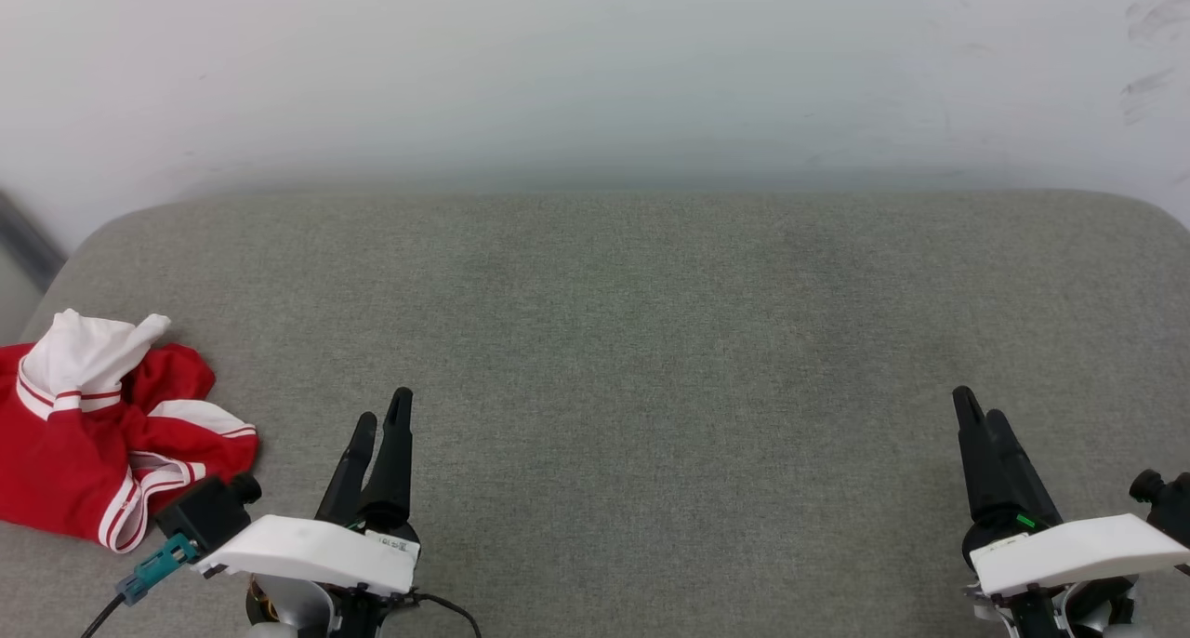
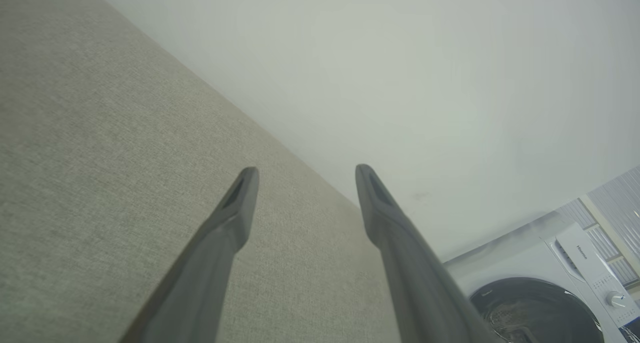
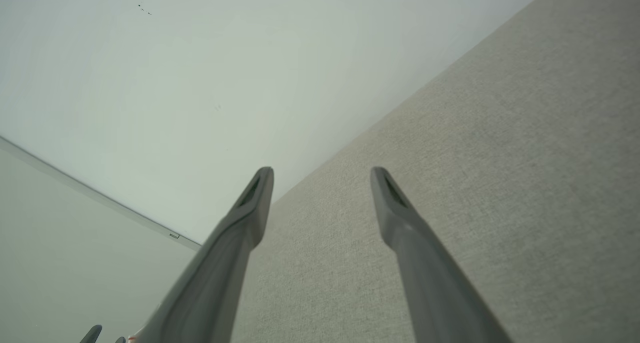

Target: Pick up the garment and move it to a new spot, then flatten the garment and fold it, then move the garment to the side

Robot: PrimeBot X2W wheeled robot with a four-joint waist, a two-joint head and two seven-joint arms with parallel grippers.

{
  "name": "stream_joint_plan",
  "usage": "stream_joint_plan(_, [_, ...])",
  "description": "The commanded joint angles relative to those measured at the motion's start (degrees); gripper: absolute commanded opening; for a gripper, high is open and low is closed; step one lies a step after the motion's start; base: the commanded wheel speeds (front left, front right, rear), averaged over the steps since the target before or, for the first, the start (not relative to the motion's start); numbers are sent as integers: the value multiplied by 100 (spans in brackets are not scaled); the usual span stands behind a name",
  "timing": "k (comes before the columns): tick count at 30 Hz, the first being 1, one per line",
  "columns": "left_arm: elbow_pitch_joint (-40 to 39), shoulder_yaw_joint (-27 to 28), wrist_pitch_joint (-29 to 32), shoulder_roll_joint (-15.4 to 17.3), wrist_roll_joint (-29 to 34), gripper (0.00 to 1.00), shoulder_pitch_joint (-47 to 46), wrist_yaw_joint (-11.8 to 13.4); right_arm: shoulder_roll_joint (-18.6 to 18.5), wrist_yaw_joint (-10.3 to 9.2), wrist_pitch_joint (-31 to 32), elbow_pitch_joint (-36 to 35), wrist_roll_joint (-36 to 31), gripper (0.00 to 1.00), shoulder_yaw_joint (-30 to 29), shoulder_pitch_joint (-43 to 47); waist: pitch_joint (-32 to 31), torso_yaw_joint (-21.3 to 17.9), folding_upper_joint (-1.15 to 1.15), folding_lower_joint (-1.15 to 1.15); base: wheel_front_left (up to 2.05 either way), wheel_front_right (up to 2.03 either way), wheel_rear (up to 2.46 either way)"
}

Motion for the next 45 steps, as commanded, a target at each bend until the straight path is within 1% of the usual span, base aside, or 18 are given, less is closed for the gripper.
stream_joint_plan(1, [-72,-2,-54,44,248,100,-64,0,-2,0,-22,-141,-276,100,-13,0,2,-1,0,0,0,0,0])
stream_joint_plan(7, [-93,-24,-140,34,691,100,-64,0,31,0,19,-293,-841,100,-10,26,7,-7,0,0,0,0,0])
stream_joint_plan(24, [-92,-194,-420,149,2010,100,-130,0,126,0,162,-701,-2361,100,-63,187,10,-12,0,0,0,0,0])
stream_joint_plan(27, [-61,-193,-461,115,2121,100,-122,0,136,0,195,-757,-2560,100,-85,212,6,-14,0,0,0,0,0])
stream_joint_plan(34, [-10,-232,-560,150,2493,100,-141,0,150,0,251,-870,-3025,100,-193,292,0,-22,0,0,0,0,0])
stream_joint_plan(45, [142,-305,-702,172,3077,100,-140,1,154,0,263,-993,-3518,100,-242,363,-16,-50,0,0,0,0,0])
